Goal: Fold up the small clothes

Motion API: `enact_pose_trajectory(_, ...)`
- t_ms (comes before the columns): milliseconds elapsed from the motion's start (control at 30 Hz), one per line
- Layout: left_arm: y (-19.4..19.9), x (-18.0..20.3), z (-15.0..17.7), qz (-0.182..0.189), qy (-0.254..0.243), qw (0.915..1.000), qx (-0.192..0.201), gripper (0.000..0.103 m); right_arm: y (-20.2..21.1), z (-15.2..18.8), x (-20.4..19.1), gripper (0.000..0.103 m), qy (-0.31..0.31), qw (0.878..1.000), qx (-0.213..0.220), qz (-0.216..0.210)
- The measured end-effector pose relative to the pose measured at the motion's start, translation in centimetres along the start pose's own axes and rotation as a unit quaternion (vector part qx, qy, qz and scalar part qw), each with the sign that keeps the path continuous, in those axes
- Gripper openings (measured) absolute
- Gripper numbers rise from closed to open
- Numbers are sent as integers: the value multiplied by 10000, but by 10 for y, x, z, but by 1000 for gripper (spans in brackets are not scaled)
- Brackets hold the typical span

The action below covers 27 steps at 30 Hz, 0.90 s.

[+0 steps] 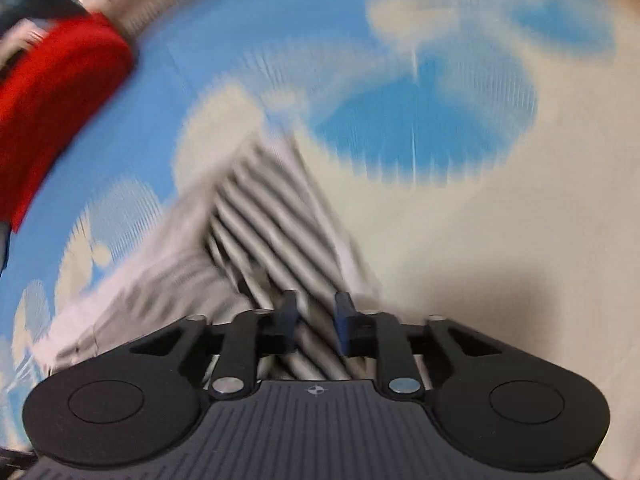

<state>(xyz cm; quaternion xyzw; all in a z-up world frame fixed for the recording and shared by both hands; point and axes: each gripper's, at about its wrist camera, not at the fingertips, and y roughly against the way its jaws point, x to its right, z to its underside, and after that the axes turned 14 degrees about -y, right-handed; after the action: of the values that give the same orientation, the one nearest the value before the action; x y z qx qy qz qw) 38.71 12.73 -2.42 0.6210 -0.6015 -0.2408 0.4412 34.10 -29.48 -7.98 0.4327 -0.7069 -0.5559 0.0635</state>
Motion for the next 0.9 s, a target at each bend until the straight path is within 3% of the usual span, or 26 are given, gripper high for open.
enact_pose_trajectory(100, -7, 11, 4, 374, -57, 9992, -92, 29, 22, 3, -15, 40, 439, 9959, 396, -678)
enact_pose_trajectory(133, -14, 10, 6, 463, -17, 9987, -195, 29, 22, 6, -19, 48, 578, 9932, 177, -998)
enact_pose_trajectory(200, -37, 9, 14, 497, -1, 9966, -658, 29, 4, 16, -26, 60, 789, 9840, -761, -1402)
enact_pose_trajectory(233, -51, 8, 19, 381, -13, 9944, -984, 29, -6, 22, -28, 61, 854, 9800, -1165, -1367)
enact_pose_trajectory(267, -60, 4, 24, 184, -4, 9917, -1271, 26, -18, 31, -28, 61, 940, 9792, -1448, -1062)
enact_pose_trajectory(333, -61, 0, 28, 32, 70, 9912, -1325, 23, -34, 44, -21, 60, 1086, 9803, -1621, -306)
enact_pose_trajectory(367, -56, 2, 24, 51, 63, 9921, -1251, 24, -39, 47, -16, 60, 1045, 9801, -1681, -138)
enact_pose_trajectory(500, -33, 22, 15, 141, -297, 9974, -640, 31, -27, 44, -17, 60, 1003, 9835, -1465, -345)
enact_pose_trajectory(633, -59, 24, 29, 83, -242, 9915, -1274, 33, -22, 47, -19, 60, 1191, 9804, -1541, -299)
enact_pose_trajectory(700, -57, 20, 37, -132, -138, 9902, -1383, 33, -18, 49, -17, 60, 1264, 9807, -1483, -132)
enact_pose_trajectory(767, -33, 21, 39, -151, -139, 9929, -1175, 33, -7, 52, -23, 57, 1267, 9859, -1093, -70)
enact_pose_trajectory(833, 3, 26, 41, 71, -421, 9966, -700, 33, 24, 51, -26, 55, 1348, 9878, -639, -443)
enact_pose_trajectory(900, 38, 29, 43, 32, -804, 9961, -371, 34, 73, 54, -26, 55, 1507, 9843, -114, -909)
